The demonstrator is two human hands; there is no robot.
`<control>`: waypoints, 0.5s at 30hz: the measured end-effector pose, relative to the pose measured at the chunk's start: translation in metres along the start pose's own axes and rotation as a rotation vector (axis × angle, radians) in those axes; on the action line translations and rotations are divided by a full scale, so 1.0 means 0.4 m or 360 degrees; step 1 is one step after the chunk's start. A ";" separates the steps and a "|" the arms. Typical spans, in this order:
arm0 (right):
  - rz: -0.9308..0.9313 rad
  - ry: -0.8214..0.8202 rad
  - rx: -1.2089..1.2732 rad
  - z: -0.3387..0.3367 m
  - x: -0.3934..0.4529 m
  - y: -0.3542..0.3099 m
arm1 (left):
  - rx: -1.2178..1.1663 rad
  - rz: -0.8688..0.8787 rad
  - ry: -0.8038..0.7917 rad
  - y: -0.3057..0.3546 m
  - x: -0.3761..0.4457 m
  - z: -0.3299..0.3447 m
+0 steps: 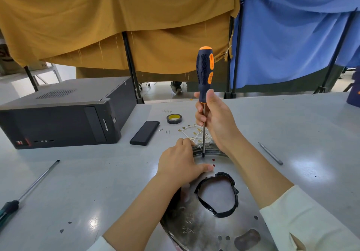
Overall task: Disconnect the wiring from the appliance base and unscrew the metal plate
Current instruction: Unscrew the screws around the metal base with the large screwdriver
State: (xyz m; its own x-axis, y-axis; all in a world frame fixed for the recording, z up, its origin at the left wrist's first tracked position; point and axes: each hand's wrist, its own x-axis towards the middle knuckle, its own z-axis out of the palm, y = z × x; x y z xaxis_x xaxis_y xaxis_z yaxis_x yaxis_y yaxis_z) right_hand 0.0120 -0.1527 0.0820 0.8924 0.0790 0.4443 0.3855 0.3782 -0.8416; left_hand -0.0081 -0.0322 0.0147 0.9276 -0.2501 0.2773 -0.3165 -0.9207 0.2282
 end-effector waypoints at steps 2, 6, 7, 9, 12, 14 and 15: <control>0.0023 -0.0024 0.0025 0.000 0.001 -0.001 | 0.0001 -0.0001 0.0002 0.000 0.001 0.001; -0.0010 0.0050 -0.0053 0.004 0.000 -0.002 | 0.0010 0.0002 0.0016 0.000 0.000 0.000; -0.0024 0.0084 -0.0069 0.004 0.000 -0.001 | 0.0010 0.0002 0.0022 0.000 -0.001 0.000; -0.0045 0.0094 -0.0052 0.001 -0.001 0.001 | 0.0008 0.0002 0.0031 0.000 -0.001 -0.001; -0.0036 0.0030 -0.0014 0.000 -0.001 0.002 | 0.0008 0.0002 0.0030 0.001 -0.002 -0.001; -0.0018 -0.0008 0.0003 0.001 0.000 0.004 | 0.0014 0.0000 0.0020 0.001 -0.002 -0.002; -0.0019 -0.0025 0.0018 0.001 0.001 0.005 | 0.0016 -0.0002 0.0015 0.002 -0.002 -0.002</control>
State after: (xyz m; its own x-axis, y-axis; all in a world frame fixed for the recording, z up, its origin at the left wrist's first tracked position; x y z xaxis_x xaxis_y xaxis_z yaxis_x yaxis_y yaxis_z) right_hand 0.0129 -0.1516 0.0806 0.8840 0.0888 0.4589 0.3932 0.3894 -0.8329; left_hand -0.0094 -0.0323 0.0155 0.9262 -0.2460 0.2859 -0.3131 -0.9241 0.2190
